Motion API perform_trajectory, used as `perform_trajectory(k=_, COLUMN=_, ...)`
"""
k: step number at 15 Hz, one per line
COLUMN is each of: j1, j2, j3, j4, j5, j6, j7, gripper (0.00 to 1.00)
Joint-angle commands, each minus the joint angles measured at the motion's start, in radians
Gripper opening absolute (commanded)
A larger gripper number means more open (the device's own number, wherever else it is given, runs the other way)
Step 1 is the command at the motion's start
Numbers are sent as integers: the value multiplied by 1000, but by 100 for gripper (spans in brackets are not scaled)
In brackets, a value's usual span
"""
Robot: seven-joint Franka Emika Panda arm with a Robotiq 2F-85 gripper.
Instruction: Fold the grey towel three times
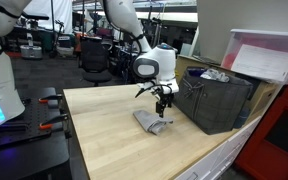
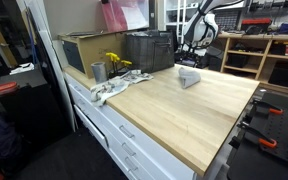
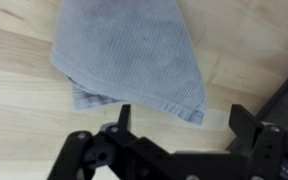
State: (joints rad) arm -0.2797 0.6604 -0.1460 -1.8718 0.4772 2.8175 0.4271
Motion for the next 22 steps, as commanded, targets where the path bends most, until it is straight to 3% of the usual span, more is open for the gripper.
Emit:
perform_trajectory(k=1, j1=-86, j2=-168, j3=77, j4=-173, j5=7, j6=-126, j7=-188, gripper=100)
perform_trajectory(k=5, j1=-112, j2=-201, j3=54, j4=-220, j5=-32, j6=-295, j7=-359, gripper=100)
perform_trajectory(k=9, j1=-105, j2=-182, j3=20, j4=-201, j5=-135, j6=-360, j7=-517, gripper=100)
perform_trajectory(k=22, j1=22, j2=-113, j3=2, j4=-141, j5=-601, j6=-317, j7=-701, gripper=100)
